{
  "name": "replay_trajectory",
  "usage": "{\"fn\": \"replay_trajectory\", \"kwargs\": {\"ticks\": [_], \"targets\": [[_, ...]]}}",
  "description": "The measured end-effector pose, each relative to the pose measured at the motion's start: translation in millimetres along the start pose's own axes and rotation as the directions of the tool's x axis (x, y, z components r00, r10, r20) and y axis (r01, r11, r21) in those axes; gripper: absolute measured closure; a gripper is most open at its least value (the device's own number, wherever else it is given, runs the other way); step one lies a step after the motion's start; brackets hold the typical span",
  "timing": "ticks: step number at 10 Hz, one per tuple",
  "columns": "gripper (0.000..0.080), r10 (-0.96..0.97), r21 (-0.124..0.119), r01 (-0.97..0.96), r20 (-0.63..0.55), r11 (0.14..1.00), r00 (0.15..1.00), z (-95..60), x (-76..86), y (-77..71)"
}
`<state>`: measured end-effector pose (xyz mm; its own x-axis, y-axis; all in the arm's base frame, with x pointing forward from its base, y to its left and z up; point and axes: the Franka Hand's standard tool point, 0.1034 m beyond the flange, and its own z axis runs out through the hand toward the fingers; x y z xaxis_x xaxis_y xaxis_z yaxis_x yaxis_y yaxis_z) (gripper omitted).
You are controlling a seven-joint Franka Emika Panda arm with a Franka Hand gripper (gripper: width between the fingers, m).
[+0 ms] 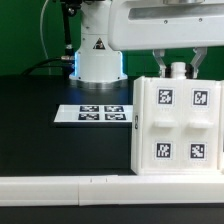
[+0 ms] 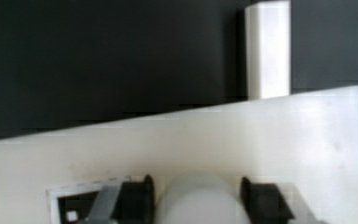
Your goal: Assemble cabinet
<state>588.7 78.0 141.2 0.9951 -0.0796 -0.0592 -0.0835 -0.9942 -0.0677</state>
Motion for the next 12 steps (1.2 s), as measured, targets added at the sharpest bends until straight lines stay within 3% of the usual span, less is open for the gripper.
{"fn": "replay_trajectory", "kwargs": {"ticks": [6,11,12], "targets": [[0.0577,0.034,0.005,-0.033,-0.061,0.999,0.998,0.8,42.0,1.5],[0.0573,0.056,0.006,-0.056,-0.073,0.998,0.996,-0.7,45.9,0.1],[0.0345,0.077,0.008,-0.077,-0.066,0.997,0.995,-7.2,36.3,0.4]]}}
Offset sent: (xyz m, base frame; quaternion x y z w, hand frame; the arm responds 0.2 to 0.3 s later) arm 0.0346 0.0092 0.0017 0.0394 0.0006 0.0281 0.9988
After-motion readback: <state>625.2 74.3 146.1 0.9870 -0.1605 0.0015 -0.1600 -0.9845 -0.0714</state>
